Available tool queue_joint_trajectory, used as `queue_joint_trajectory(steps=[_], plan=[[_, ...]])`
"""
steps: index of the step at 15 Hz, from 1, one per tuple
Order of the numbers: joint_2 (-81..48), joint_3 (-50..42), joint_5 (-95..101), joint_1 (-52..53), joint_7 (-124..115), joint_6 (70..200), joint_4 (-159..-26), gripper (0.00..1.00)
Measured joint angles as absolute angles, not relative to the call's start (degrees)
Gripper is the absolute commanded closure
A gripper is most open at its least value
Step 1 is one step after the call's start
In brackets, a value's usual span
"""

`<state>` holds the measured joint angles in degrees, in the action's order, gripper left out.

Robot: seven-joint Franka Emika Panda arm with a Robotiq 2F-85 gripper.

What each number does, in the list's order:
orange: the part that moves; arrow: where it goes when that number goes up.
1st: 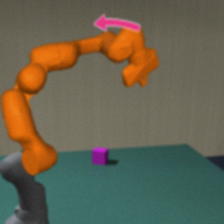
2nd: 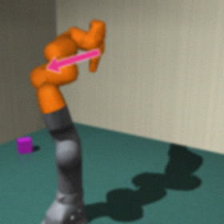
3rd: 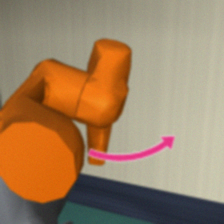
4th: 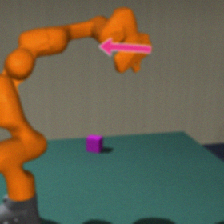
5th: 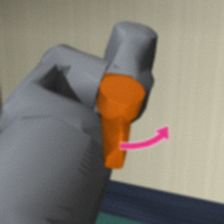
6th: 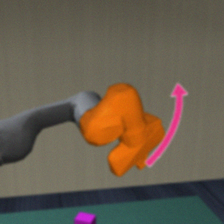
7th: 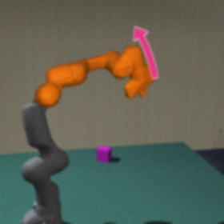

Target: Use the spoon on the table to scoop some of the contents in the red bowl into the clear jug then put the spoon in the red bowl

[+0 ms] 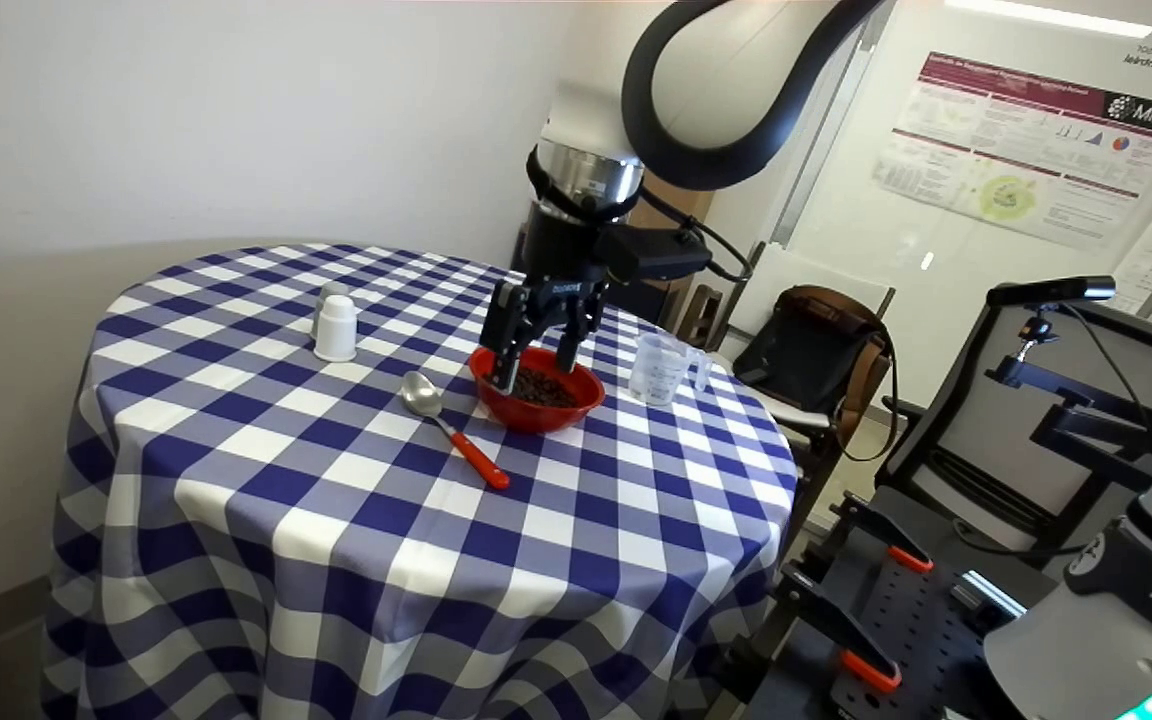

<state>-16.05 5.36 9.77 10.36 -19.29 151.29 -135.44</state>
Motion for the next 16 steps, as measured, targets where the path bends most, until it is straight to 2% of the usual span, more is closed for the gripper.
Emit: queue_joint_trajectory(steps=[10,16], plan=[[-20.9,1.9,11.9,18.2,-27.7,151.3,-132.3,0.0],[-24.5,1.3,9.5,18.8,-30.0,151.3,-129.7,0.0]])
